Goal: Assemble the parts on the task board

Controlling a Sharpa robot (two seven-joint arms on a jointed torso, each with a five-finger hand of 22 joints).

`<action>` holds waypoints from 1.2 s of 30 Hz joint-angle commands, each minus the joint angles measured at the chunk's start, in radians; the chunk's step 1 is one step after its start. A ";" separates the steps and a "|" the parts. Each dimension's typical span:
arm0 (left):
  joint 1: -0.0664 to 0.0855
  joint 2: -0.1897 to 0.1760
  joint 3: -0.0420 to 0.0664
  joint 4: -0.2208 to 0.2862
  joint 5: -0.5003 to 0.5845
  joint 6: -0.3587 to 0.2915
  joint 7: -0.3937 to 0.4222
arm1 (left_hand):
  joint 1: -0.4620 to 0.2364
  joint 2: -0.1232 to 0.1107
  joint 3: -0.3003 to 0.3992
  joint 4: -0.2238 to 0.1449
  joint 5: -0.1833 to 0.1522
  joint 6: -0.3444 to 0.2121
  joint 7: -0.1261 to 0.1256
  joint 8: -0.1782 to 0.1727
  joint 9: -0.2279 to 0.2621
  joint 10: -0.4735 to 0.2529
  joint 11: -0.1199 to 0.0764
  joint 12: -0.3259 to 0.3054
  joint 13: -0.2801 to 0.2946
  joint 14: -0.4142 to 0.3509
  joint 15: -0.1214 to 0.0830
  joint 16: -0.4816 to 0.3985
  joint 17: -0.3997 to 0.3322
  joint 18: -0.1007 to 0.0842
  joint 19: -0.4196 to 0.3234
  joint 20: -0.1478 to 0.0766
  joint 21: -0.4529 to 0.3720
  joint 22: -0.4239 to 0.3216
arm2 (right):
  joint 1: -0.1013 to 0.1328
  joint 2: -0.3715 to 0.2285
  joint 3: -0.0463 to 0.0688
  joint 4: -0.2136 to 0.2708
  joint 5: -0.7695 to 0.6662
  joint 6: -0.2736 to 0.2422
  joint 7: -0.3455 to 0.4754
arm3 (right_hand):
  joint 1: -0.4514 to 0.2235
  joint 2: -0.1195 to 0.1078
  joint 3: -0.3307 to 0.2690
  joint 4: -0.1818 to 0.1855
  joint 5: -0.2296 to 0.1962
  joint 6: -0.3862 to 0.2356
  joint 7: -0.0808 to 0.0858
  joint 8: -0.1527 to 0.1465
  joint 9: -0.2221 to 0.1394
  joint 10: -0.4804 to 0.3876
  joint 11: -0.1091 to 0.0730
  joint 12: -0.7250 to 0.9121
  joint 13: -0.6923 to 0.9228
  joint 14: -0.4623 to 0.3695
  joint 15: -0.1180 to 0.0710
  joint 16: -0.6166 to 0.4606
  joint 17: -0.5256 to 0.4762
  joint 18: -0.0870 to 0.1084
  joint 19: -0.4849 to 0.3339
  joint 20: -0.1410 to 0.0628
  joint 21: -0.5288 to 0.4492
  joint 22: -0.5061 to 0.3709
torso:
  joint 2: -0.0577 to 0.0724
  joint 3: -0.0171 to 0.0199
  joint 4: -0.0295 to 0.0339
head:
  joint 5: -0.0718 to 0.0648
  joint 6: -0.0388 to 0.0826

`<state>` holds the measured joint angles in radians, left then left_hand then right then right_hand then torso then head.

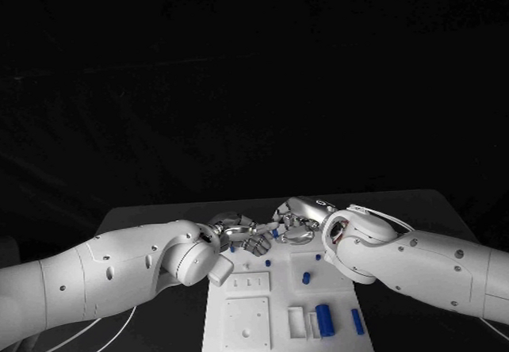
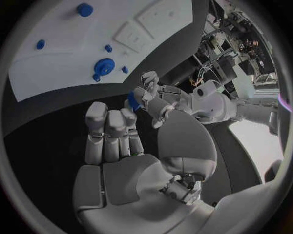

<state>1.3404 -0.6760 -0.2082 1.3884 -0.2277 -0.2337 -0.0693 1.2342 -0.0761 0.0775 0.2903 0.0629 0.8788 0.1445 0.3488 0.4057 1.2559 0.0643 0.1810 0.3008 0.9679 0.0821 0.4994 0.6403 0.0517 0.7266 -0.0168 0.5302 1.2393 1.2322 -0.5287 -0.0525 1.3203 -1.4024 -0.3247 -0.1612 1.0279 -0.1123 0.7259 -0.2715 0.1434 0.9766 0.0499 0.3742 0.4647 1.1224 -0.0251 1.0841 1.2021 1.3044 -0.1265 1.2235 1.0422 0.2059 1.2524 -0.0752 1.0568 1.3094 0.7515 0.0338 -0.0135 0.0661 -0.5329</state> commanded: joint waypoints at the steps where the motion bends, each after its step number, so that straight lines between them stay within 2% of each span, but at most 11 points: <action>1: 0.001 0.005 0.001 0.004 -0.004 0.017 0.007 | 0.013 0.001 0.004 0.000 0.003 0.004 0.003 -0.002 -0.001 -0.003 -0.001 -0.003 0.001 -0.005 -0.001 0.004 0.001 0.011 -0.007 -0.002 0.004 0.002 | -0.001 0.005 -0.001 0.008 -0.014 0.019 0.008 | -0.011 0.003 0.002 0.006 0.006 0.046 0.036 0.003 0.033 0.008 0.000 -0.001 -0.001 0.002 -0.006 -0.002 0.001 0.056 -0.003 -0.007 -0.002 0.008 | 0.000 0.0003 -0.0014 | 0.000 0.000; 20: 0.000 0.008 0.001 0.001 -0.004 0.019 0.009 | 0.035 0.016 0.000 -0.001 0.004 0.006 0.002 -0.003 0.001 -0.004 -0.001 -0.003 0.006 -0.004 -0.001 0.006 0.001 0.010 -0.008 -0.002 0.006 0.002 | -0.001 0.013 -0.004 0.017 -0.019 0.027 0.008 | -0.011 0.002 0.001 0.007 0.007 0.046 0.036 0.002 0.034 0.008 -0.001 -0.001 -0.001 0.003 -0.007 -0.002 0.002 0.056 -0.003 -0.007 -0.003 0.008 | 0.001 -0.0013 -0.0002 | 0.000 -0.002; 27: 0.000 0.008 0.001 0.002 0.001 0.024 0.010 | 0.059 0.038 -0.007 -0.001 0.009 0.010 0.001 -0.003 0.003 -0.003 -0.003 -0.001 0.011 -0.003 -0.002 0.010 0.002 0.010 -0.009 -0.002 0.007 0.002 | -0.001 0.016 -0.007 0.017 -0.019 0.030 0.005 | -0.012 0.002 0.001 0.007 0.007 0.046 0.036 0.002 0.034 0.008 -0.001 -0.001 -0.001 0.003 -0.007 -0.002 0.002 0.056 -0.002 -0.007 -0.003 0.008 | 0.001 -0.0009 0.0002 | 0.000 -0.003; 32: 0.000 0.009 0.001 0.000 0.001 0.027 0.008 | 0.083 0.063 -0.017 -0.003 0.014 0.018 -0.003 -0.001 0.006 0.000 -0.006 0.000 0.016 -0.002 -0.003 0.013 0.002 0.009 -0.011 -0.003 0.007 0.001 | -0.001 0.016 -0.007 0.019 -0.018 0.028 0.006 | -0.012 0.001 0.001 0.007 0.007 0.046 0.036 0.002 0.034 0.008 -0.001 -0.001 -0.001 0.003 -0.007 -0.002 0.002 0.056 -0.002 -0.007 -0.003 0.008 | 0.001 -0.0010 0.0003 | 0.000 -0.003; 34: 0.000 0.011 0.001 -0.001 0.001 0.027 0.008 | 0.108 0.078 -0.026 -0.005 0.028 0.024 -0.006 0.001 0.009 0.002 -0.009 0.001 0.019 -0.001 -0.003 0.015 0.002 0.007 -0.013 -0.004 0.008 0.000 | -0.001 0.016 -0.007 0.019 -0.018 0.029 0.006 | -0.012 0.001 0.001 0.007 0.007 0.046 0.036 0.002 0.034 0.008 -0.001 -0.001 -0.001 0.003 -0.007 -0.002 0.002 0.056 -0.002 -0.007 -0.003 0.008 | 0.002 -0.0007 -0.0002 | 0.001 -0.004; 36: -0.001 0.012 0.000 -0.002 0.003 0.028 0.006 | 0.139 0.090 -0.043 -0.004 0.081 0.029 -0.008 0.001 0.011 0.005 -0.010 0.002 0.024 -0.001 -0.004 0.018 0.002 0.006 -0.014 -0.004 0.008 -0.002 | -0.001 0.017 -0.007 0.019 -0.018 0.030 0.006 | -0.013 0.001 0.001 0.008 0.007 0.046 0.036 0.002 0.034 0.008 -0.001 -0.001 -0.001 0.003 -0.007 -0.002 0.002 0.056 -0.002 -0.007 -0.003 0.008 | 0.002 -0.0004 -0.0007 | 0.002 -0.004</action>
<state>1.3376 -0.6723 -0.2109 1.3797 -0.2293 -0.2330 -0.0828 1.3637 0.0118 0.0392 0.2860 0.1296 0.9023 0.1354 0.3516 0.4161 1.2614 0.0590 0.1810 0.3233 0.9679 0.0821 0.5147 0.6411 0.0433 0.7200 -0.0234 0.5342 1.2391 1.2334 -0.5184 -0.0583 1.3313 -1.4123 -0.3191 -0.1703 1.0240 -0.1110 0.7279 -0.2698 0.1473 0.9783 0.0482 0.3739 0.4648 1.1224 -0.0251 1.0841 1.2022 1.3045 -0.1262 1.2235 1.0428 0.2059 1.2521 -0.0746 1.0567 1.3093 0.7530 0.0328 -0.0134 0.0668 -0.5366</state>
